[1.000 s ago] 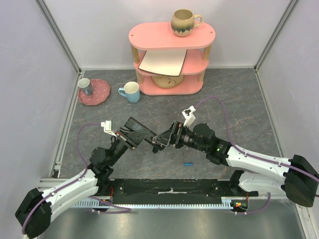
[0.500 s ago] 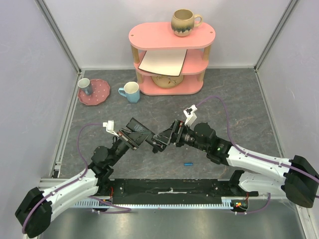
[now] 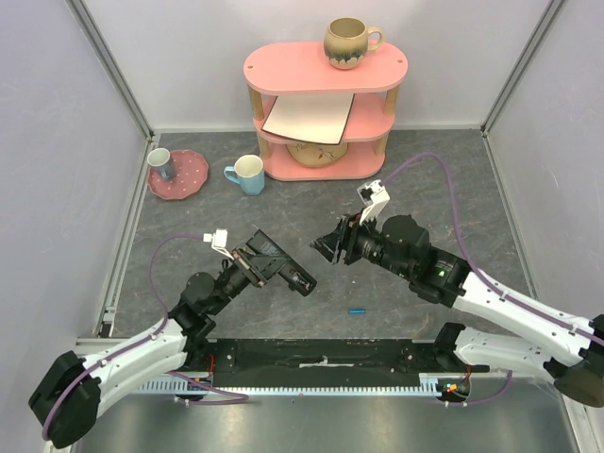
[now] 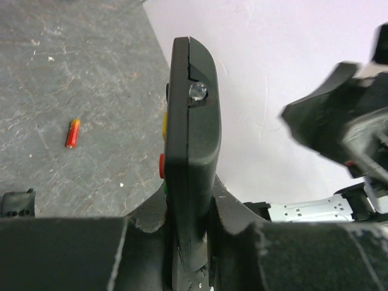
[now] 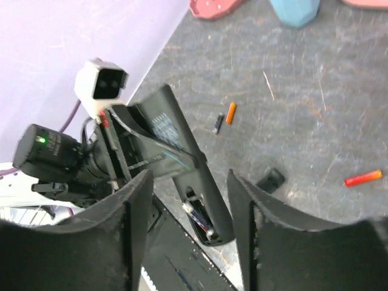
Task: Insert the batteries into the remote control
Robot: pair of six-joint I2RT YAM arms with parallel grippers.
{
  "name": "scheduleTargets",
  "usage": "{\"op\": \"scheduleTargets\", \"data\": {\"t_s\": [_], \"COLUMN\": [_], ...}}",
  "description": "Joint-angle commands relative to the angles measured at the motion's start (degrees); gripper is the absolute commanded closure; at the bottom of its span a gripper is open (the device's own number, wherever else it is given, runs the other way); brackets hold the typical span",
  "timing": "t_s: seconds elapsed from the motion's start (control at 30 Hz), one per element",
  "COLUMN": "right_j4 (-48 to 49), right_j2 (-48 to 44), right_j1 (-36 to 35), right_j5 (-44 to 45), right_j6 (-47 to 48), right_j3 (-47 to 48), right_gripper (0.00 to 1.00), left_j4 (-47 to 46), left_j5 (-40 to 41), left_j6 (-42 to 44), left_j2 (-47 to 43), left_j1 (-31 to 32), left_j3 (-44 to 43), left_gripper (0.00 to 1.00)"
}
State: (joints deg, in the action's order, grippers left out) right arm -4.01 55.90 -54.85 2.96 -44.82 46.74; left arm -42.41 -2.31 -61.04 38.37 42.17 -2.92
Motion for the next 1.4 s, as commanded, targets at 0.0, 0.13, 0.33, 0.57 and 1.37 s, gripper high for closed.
{"op": "scheduleTargets", "data": {"t_s": [0.0,0.13,0.33,0.57,1.37], "right_j4": [-9.68,-12.33,-18.65,-22.09,-22.01], "right_j2": [1.13,5.61,10.63,12.66,18.19], "right_j1": [0.01,-1.74,-8.41,-12.29,-14.94], "right_j5": [-1.88,-6.46,-5.25,-0.94,3.81], "right_j6": [13.78,18.44,24.59,26.53,27.06], "right_j3": [7.04,11.0,16.53,18.21,17.15], "right_gripper": [0.51,0.54,0.46,0.48,0.54], "left_j4": [-0.12,-0.48,-0.04,0.58,-0.48], "left_j5": [-2.26,-3.32,-4.2,-5.69,-7.71], "left_j6": [-0.93,-0.93,-0.66,-0.4,-1.37], "left_j2": [1.18,1.97,2.23,4.69,5.57], "left_j1": [-0.07,-0.07,-0.07,-0.07,-0.07], "left_j3": [-2.18,-2.79,-4.02,-6.57,-7.1], "left_gripper": [0.98,0.98,0.98,0.98,0.98]}}
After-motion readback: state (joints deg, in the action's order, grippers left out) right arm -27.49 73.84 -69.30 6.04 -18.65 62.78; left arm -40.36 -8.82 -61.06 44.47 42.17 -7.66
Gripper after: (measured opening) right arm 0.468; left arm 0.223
